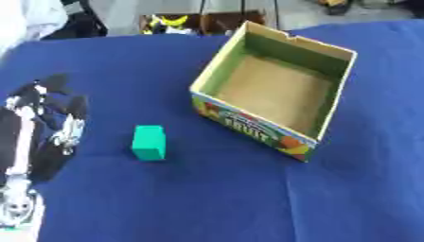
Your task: Pick up objects on the table and place them in the box.
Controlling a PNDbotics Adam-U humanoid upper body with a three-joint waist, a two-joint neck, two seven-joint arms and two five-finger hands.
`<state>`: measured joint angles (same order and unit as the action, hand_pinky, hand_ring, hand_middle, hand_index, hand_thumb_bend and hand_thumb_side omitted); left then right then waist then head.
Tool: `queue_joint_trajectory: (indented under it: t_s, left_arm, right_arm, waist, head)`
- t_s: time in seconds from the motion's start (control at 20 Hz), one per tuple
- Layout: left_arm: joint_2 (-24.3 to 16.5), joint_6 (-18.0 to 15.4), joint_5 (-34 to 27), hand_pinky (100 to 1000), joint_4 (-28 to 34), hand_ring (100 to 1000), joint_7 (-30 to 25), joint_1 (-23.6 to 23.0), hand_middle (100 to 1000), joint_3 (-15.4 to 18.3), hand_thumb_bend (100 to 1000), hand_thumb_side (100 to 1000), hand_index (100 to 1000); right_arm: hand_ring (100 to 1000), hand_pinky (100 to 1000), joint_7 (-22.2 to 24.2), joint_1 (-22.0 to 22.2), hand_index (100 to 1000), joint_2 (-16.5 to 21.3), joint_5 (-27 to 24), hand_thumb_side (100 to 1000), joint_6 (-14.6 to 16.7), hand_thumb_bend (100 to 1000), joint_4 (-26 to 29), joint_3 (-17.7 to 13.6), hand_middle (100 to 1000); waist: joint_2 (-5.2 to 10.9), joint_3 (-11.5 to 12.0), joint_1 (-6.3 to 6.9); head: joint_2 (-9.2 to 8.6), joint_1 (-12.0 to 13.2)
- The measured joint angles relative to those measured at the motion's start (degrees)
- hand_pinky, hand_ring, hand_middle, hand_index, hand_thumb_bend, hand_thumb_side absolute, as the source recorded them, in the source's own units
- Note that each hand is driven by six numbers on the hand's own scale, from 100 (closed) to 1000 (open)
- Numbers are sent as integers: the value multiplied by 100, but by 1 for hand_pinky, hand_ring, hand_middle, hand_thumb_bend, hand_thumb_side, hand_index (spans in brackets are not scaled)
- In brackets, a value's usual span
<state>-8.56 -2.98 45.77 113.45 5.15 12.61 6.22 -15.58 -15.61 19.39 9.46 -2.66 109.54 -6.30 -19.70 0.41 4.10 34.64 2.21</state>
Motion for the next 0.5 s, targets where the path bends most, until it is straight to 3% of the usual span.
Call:
queue_joint_trajectory:
  t_s: [0.25,0.5]
  left_arm:
    - [0,3,0,321,0,493,-3,0,602,0,458,1000,832]
    - [-125,40,123,383,0,542,-122,57,651,-53,496,1000,863]
  right_arm:
    - [897,863,1,1,894,0,0,1000,-1,100,0,0,745]
    - [897,863,8,2,894,0,0,1000,-2,100,0,7,745]
  waist:
    - [0,5,-2]
    - [1,5,2]
  head:
    - [-4,0]
    - [-3,-8]
